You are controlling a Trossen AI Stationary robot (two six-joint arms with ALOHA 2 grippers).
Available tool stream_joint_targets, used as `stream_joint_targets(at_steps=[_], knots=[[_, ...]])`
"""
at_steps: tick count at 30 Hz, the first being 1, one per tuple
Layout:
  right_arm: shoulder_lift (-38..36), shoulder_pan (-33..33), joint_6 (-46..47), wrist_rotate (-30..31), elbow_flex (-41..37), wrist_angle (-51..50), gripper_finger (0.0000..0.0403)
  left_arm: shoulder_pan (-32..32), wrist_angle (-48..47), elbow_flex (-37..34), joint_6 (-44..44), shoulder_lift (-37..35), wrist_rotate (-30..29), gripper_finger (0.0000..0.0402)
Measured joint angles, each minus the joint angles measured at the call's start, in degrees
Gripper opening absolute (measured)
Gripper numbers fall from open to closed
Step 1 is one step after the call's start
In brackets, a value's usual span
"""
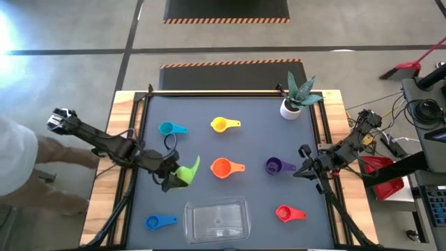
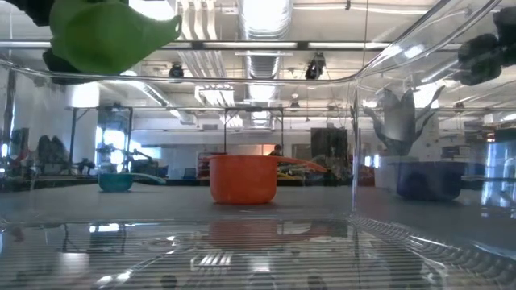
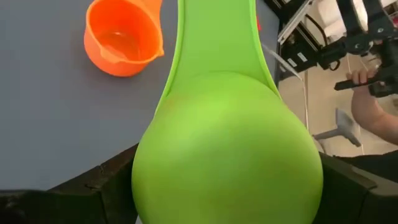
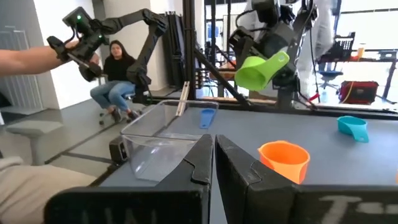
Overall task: Nest measuring cups in basket
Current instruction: Stack the green measuring cup on top of the orange measuring cup
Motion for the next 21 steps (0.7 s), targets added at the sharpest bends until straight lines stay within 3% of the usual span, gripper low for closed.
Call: stream_joint_targets(at_steps=[12,18,21], knots=[[0.0,0.0,-4.9,0.6,0.0,6.1,0.0009,0.0,6.6,-1.3,0.0,1.7,2.7,0.0319],[0.0,0.0,-7.4,8.0,0.1,12.9,0.0009,0.0,6.8,-0.8,0.0,2.1,3.0,0.0319],[0.8,0.0,-10.5,8.7,1.7,12.4,0.0009,0.0,7.0,-0.8,0.0,2.1,3.1,0.0319]])
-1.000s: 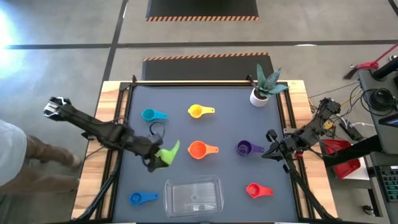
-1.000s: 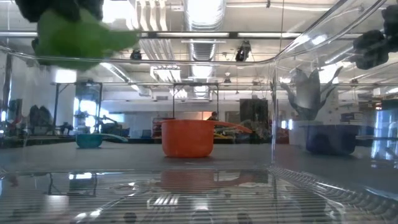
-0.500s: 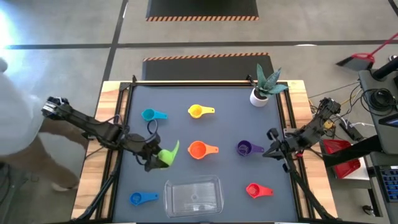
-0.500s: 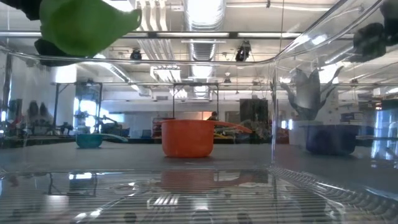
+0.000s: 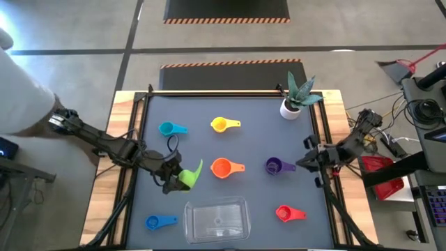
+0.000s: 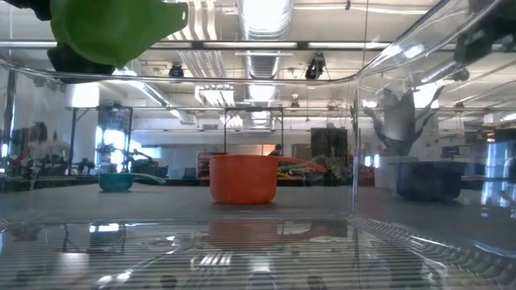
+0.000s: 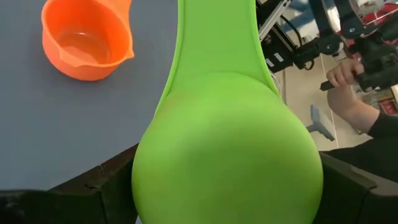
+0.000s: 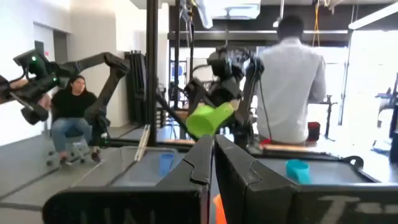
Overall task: Nest measuring cups in basket
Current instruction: Stack the green measuring cup on top of the orange measuring cup
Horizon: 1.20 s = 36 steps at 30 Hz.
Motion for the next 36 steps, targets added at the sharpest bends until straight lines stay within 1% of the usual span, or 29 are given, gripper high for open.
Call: stream_joint_targets(at_steps=[3,6,11,16,19,23,25,27,30,33,36], knots=[[3.0,0.0,-2.6,0.5,3.5,-0.3,0.0009,0.0,0.2,0.0,0.0,0.0,0.0,0.0319],[9.2,0.0,-4.3,3.1,8.0,-3.2,0.0009,0.0,1.0,0.0,0.0,0.0,0.6,0.0319],[24.3,-0.6,-10.7,7.5,17.7,-6.1,0.0019,0.0,2.0,0.0,0.0,0.1,0.8,0.0319],[41.3,-2.9,-19.4,9.6,27.9,-6.4,0.0041,0.0,2.8,0.1,-0.2,0.1,0.8,0.0319],[50.1,-5.1,-23.2,11.2,33.5,-6.2,0.0061,0.0,4.5,0.1,-0.2,0.1,0.8,0.0319],[60.3,-8.3,-27.5,11.3,39.3,-7.5,0.0101,0.2,6.8,0.1,-0.2,0.0,1.0,0.0319],[63.8,-9.7,-30.5,11.6,42.3,-5.4,0.0124,0.4,7.0,0.2,-0.4,-0.1,1.0,0.0319],[67.6,-11.1,-32.2,13.0,44.2,-6.3,0.0146,0.8,7.2,0.2,-0.9,-0.2,1.1,0.0319],[72.4,-13.1,-33.9,13.4,46.8,-7.3,0.0175,1.3,7.6,0.2,-1.5,-0.1,1.0,0.0319],[75.5,-14.8,-38.1,13.9,50.4,-5.4,0.0194,1.5,8.0,0.2,-2.6,0.0,1.1,0.0319],[79.2,-15.9,-42.2,13.8,53.8,-6.2,0.0204,2.1,8.6,0.2,-3.7,0.2,1.4,0.0319]])
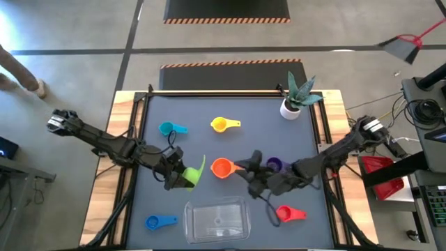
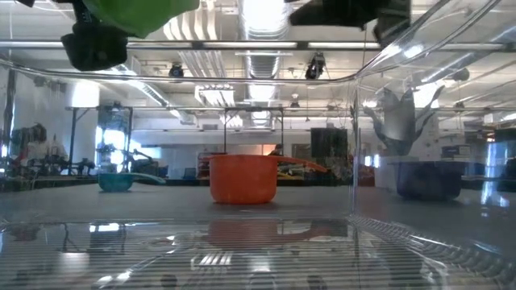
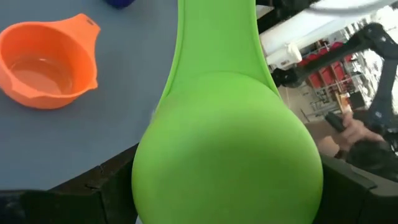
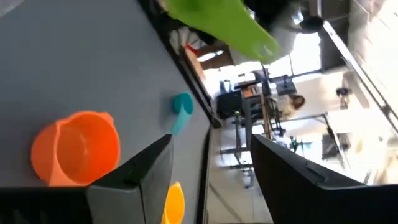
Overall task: Nest measuring cups in basket
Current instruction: Stack the green measuring cup on top of the orange measuring cup
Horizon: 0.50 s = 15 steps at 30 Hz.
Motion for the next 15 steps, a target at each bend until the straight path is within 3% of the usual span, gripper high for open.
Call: stream_joint_targets(at_steps=[7,15], knots=[[2.9,-1.9,-5.4,-2.4,6.4,-0.1,0.0210,0.6,0.4,0.0,-1.7,-0.2,0.3,0.0319],[2.0,-2.6,-8.8,-7.4,6.9,-0.1,0.0210,0.7,2.7,0.1,-3.8,0.2,0.2,0.0319]])
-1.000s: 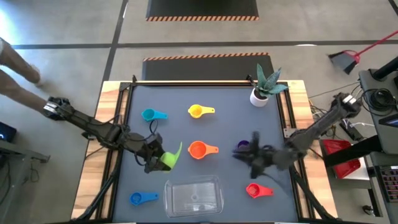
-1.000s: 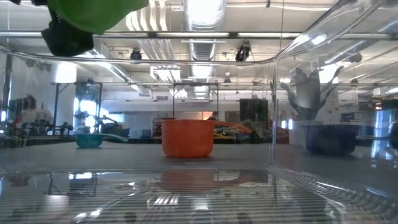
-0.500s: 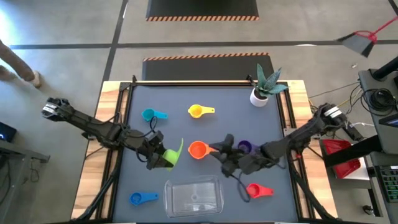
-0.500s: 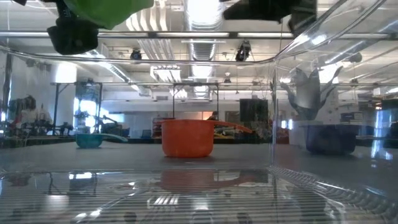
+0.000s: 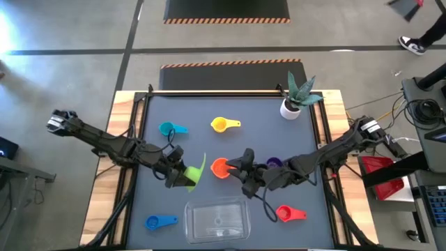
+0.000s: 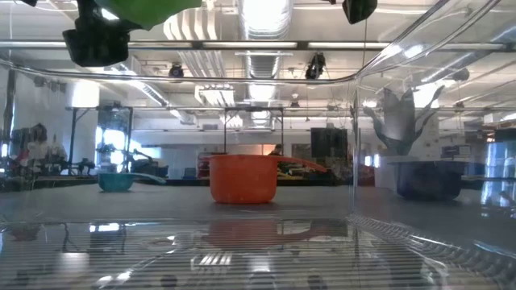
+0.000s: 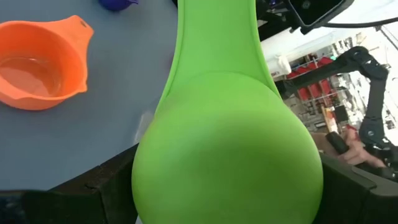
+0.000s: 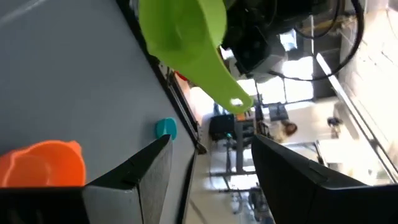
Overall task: Nest measuring cups in basket
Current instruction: Stack the green measuring cup on top of the orange measuring cup
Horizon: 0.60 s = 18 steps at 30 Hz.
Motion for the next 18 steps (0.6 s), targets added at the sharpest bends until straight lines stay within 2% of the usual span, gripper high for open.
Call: stream_joint_targets(at_steps=[5,14,18], knots=[[0.2,-0.1,-2.9,-3.1,-1.4,-0.5,0.0210,0.0,1.3,0.0,-1.1,0.0,-1.4,0.0319],[0.5,-0.3,-8.9,-3.6,-1.5,-0.2,0.0210,0.0,3.7,0.0,-3.7,1.9,-1.6,0.0319],[0.5,-0.4,-11.0,-3.6,-1.5,-0.2,0.0210,0.0,5.4,0.0,-5.7,3.6,0.6,0.0319]])
